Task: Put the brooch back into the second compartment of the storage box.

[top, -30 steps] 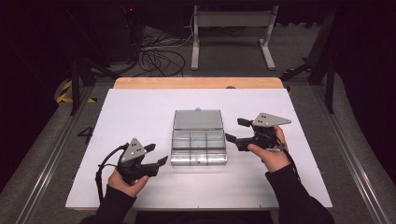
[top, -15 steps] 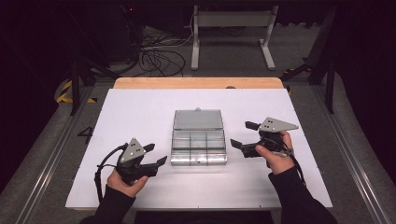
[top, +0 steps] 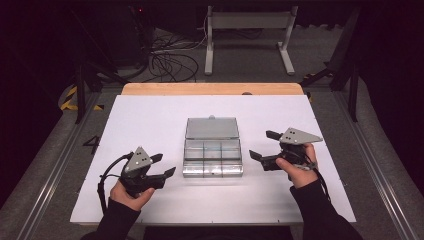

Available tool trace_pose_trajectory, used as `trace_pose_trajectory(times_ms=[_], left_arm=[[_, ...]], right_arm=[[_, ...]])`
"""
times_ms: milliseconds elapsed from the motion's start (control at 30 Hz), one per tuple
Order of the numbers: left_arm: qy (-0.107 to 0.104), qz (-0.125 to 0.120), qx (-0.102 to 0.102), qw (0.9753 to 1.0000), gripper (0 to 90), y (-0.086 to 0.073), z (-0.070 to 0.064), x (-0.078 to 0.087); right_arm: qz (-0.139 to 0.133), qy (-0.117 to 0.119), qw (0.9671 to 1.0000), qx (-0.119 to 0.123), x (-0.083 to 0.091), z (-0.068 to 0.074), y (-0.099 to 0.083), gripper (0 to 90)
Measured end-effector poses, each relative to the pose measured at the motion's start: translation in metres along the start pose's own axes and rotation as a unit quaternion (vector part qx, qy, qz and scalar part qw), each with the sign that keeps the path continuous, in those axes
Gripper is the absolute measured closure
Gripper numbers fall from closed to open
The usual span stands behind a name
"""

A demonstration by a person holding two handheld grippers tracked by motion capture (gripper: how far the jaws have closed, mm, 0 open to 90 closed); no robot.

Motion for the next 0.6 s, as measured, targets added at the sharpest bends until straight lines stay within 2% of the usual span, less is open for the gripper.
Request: trace_pose_trajectory(times_ms=[167,233,267,400,600], left_arm=[[-0.001,0.011,0.009,0.9999,35.2,-0.003,0.008,0.009],[-0.001,0.015,0.012,0.9998,35.1,-0.005,0.011,0.011],[-0.001,0.019,0.014,0.9997,35.0,-0.006,0.012,0.012],[0.002,0.031,0.011,0.9995,34.3,-0.010,0.015,0.016],[0.008,0.043,0.000,0.9991,33.5,-0.018,0.015,0.022]], right_arm=[[-0.007,-0.009,0.9999,0.002,0.002,-0.001,0.001,7.6],[0.001,-0.006,0.9999,-0.013,0.003,-0.001,0.000,9.4],[-0.003,-0.003,0.9999,-0.013,0.003,-0.001,0.000,9.3],[0.001,-0.007,0.9999,-0.011,0.002,-0.002,0.000,10.0],[0.004,0.004,1.0000,-0.006,0.001,-0.001,-0.001,13.1]])
Point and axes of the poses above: each handheld gripper's, and its own axes: x roughly backward along the jaws, y roughly out of its top, z roughly to its left, the point moved 1 cm from there along -x, roughly forward along the jaws, and after that the axes turned 5 degrees about -x, right-handed, at the moved point
